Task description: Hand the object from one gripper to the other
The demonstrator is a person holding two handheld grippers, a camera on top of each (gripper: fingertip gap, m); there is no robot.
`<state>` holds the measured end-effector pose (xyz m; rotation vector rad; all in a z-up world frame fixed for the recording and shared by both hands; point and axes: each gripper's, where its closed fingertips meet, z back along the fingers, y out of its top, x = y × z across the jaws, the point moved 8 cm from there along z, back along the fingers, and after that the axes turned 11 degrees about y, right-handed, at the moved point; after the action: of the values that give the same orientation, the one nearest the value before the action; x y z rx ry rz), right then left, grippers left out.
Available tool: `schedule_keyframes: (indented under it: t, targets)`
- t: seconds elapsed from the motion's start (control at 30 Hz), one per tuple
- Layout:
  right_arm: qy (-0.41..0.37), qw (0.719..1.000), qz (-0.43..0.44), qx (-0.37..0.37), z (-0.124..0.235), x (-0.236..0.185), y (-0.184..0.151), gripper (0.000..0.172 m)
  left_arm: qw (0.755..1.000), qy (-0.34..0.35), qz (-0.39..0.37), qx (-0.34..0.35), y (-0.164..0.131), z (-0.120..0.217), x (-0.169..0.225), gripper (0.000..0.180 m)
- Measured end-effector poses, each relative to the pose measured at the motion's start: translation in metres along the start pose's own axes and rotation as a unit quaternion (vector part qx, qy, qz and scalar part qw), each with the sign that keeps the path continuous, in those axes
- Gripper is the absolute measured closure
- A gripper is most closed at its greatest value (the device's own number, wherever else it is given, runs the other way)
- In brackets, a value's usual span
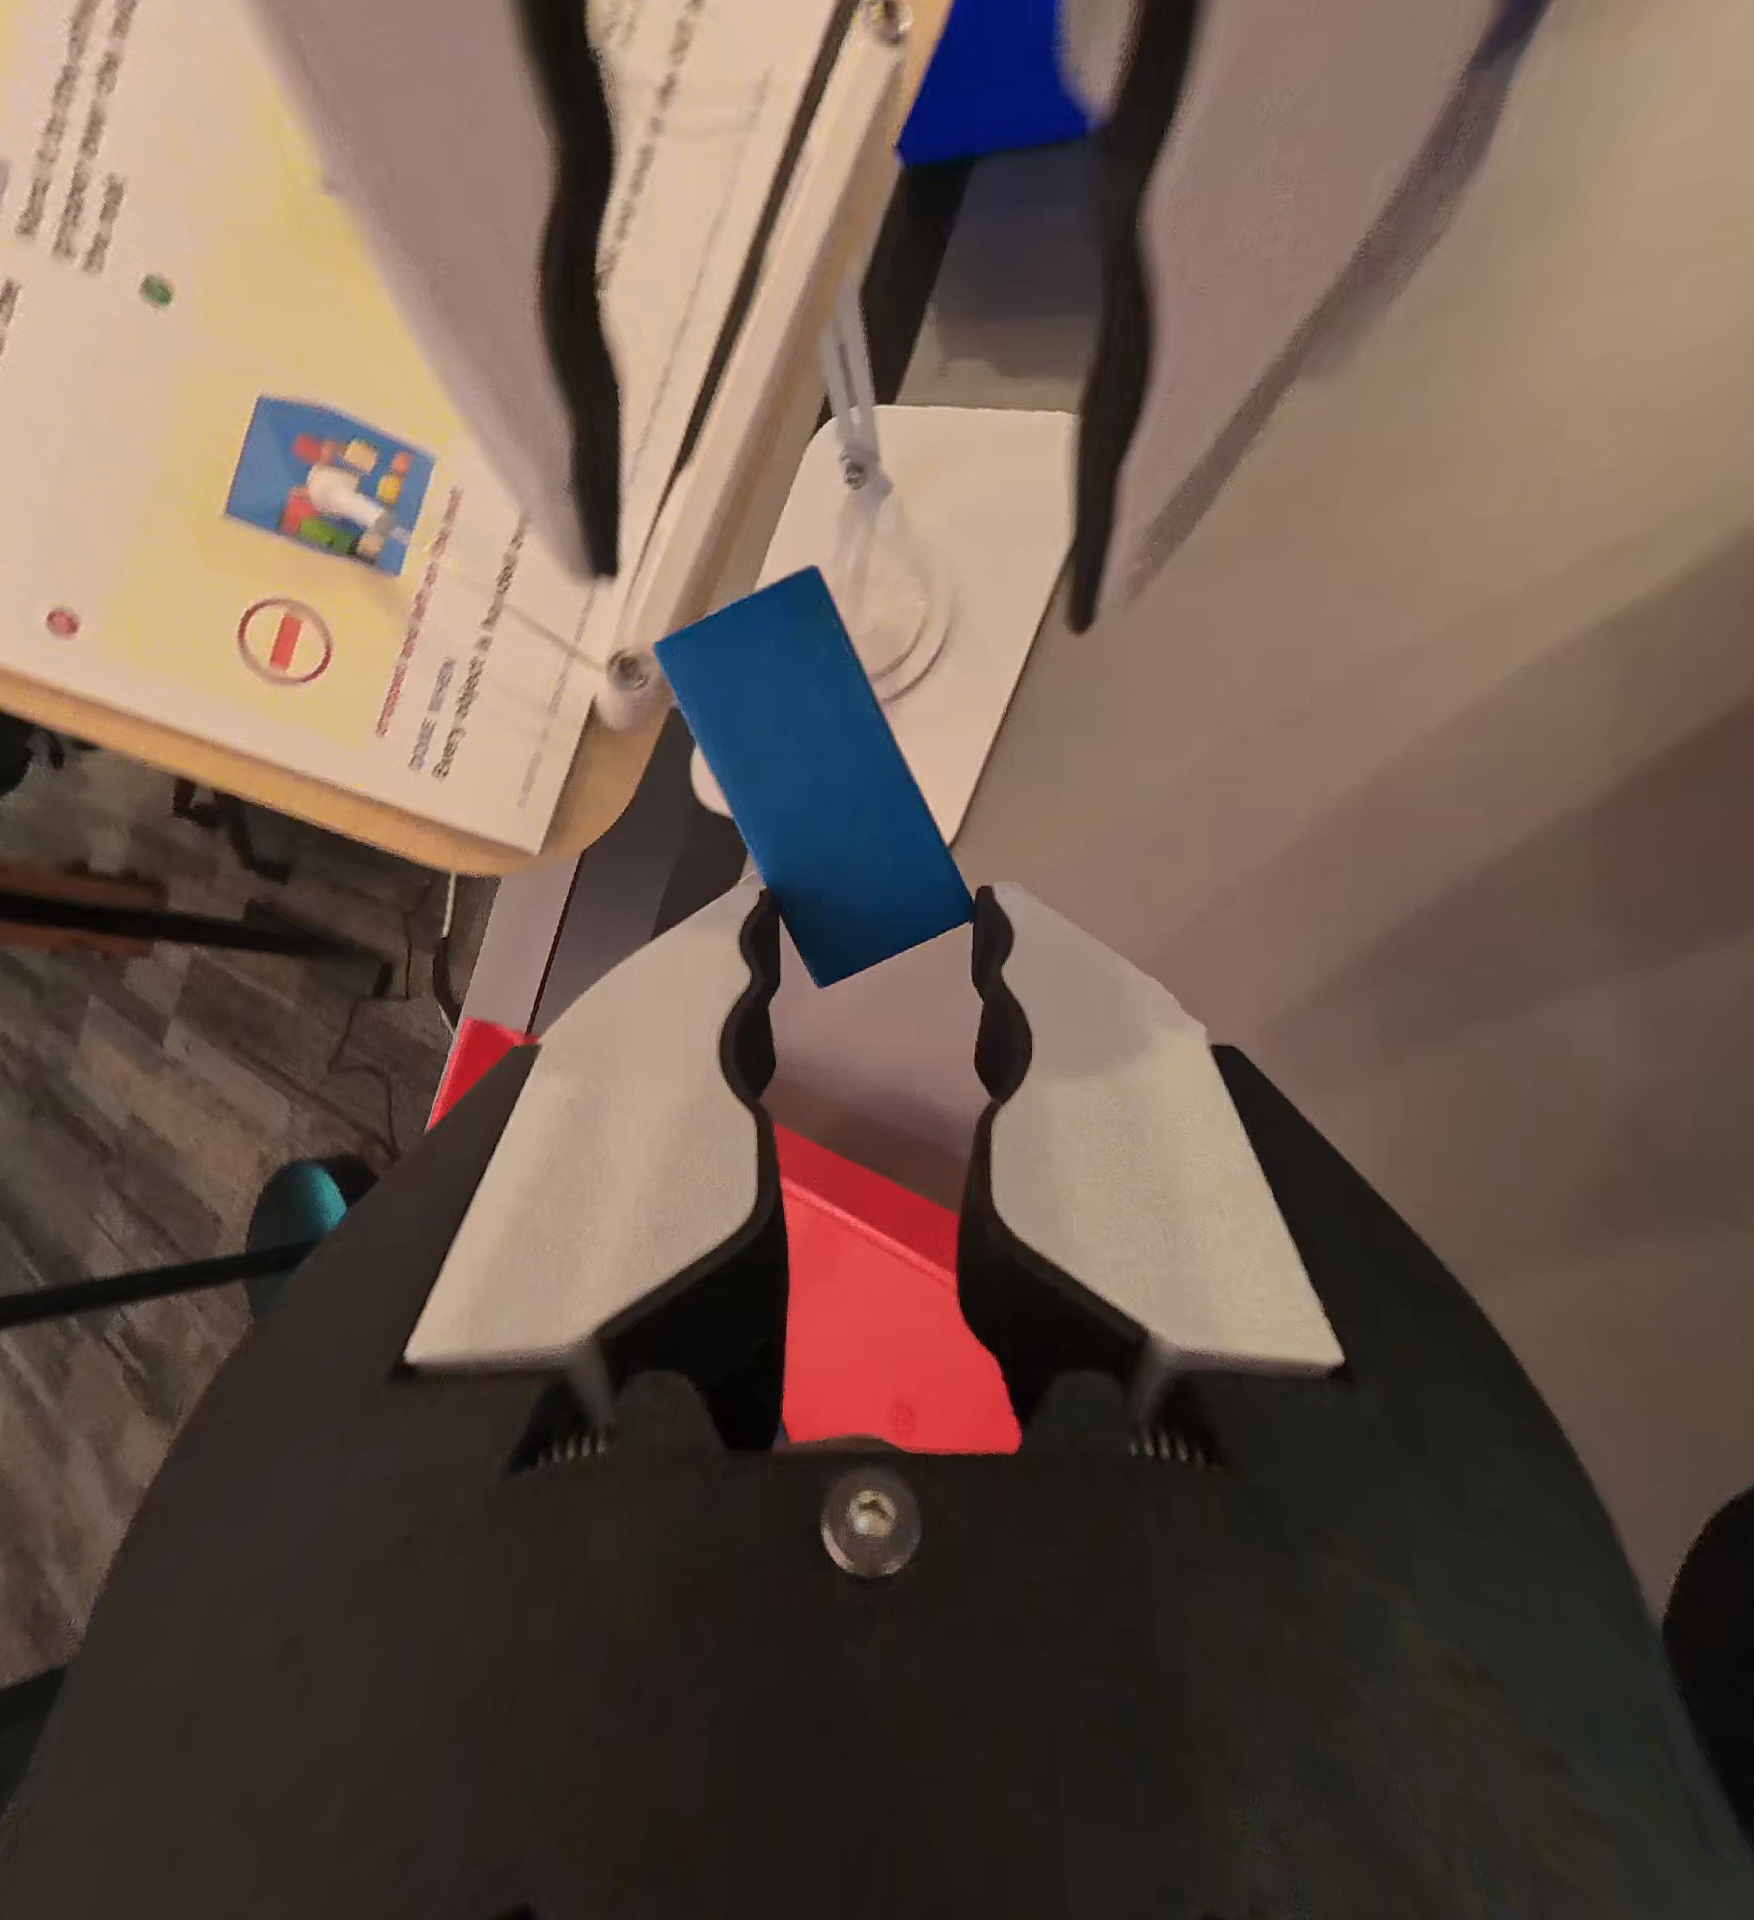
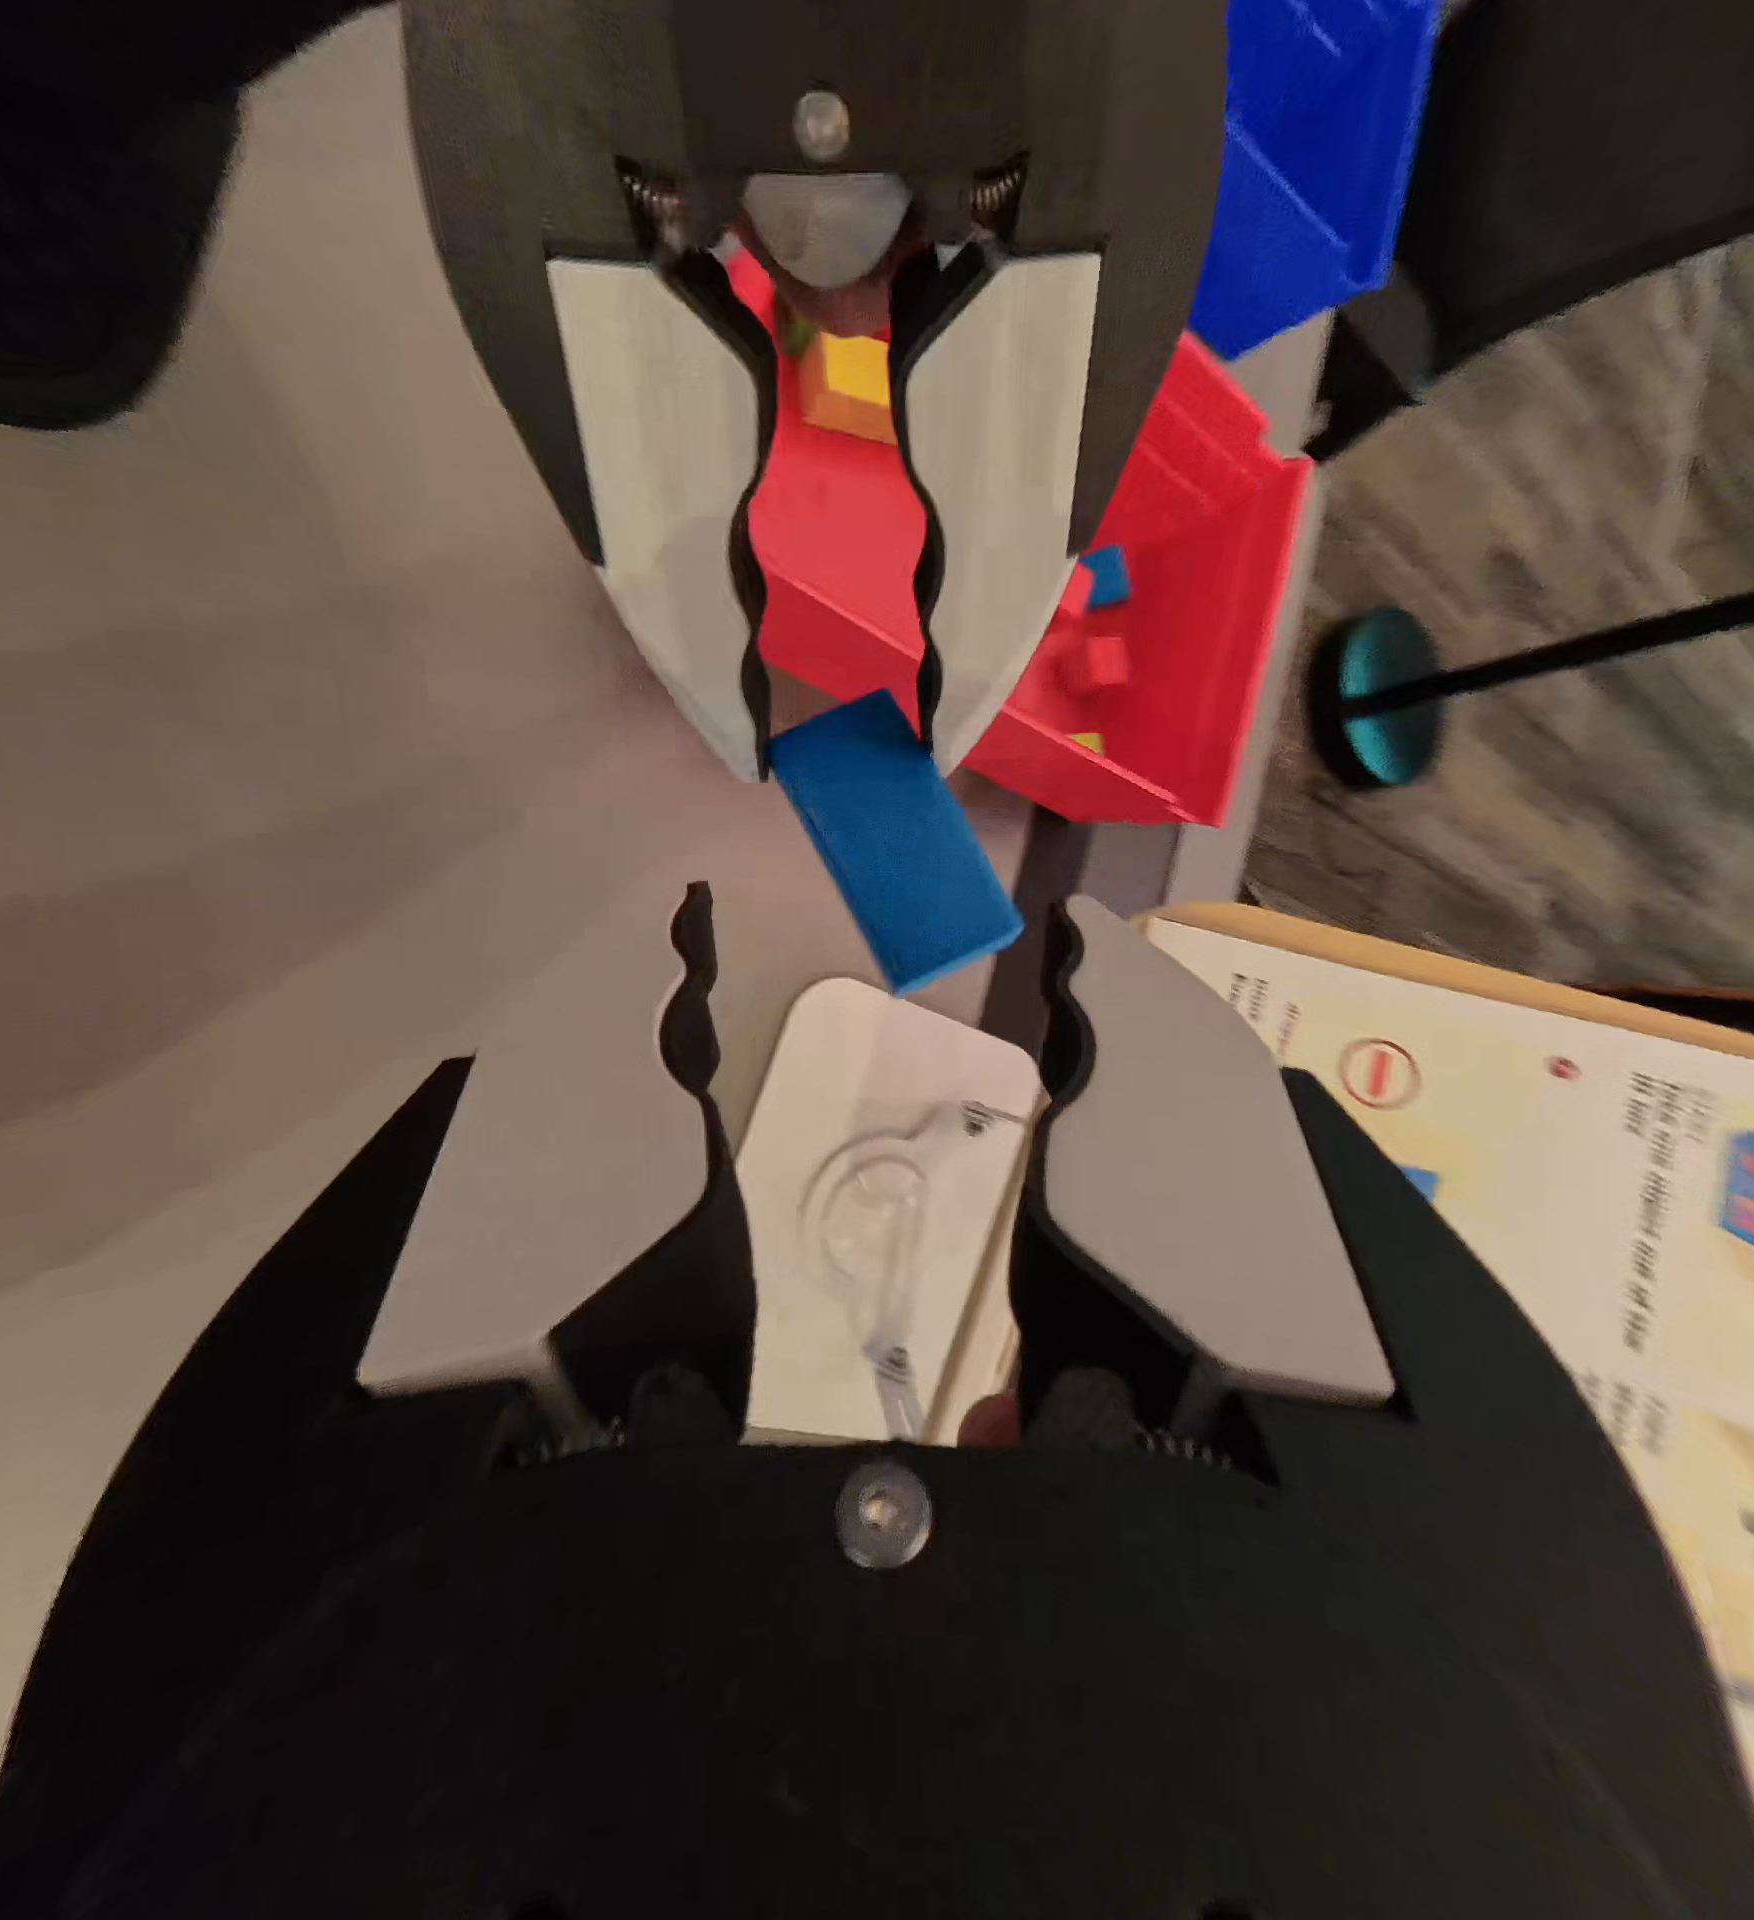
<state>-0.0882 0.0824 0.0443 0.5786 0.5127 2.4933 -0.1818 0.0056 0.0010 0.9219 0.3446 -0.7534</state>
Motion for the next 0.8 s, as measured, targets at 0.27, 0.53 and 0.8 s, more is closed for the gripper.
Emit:
schedule_keyframes:
  t: [0.27,0.53,0.8]
  targets:
    - [0.052,0.997,0.03,-0.058,-0.014,-0.003,-0.004,0.129,0.999,-0.027,-0.029,0.013,0.009,0.003,0.014,0.144]
    - [0.074,0.994,0.03,-0.08,-0.02,-0.005,-0.006,0.136,0.998,-0.035,-0.04,0.015,0.013,0.003,0.02,0.144]
    - [0.087,0.995,0.018,-0.046,-0.02,-0.008,-0.013,0.14,0.998,-0.047,-0.042,0.028,0.015,0.006,0.023,0.145]
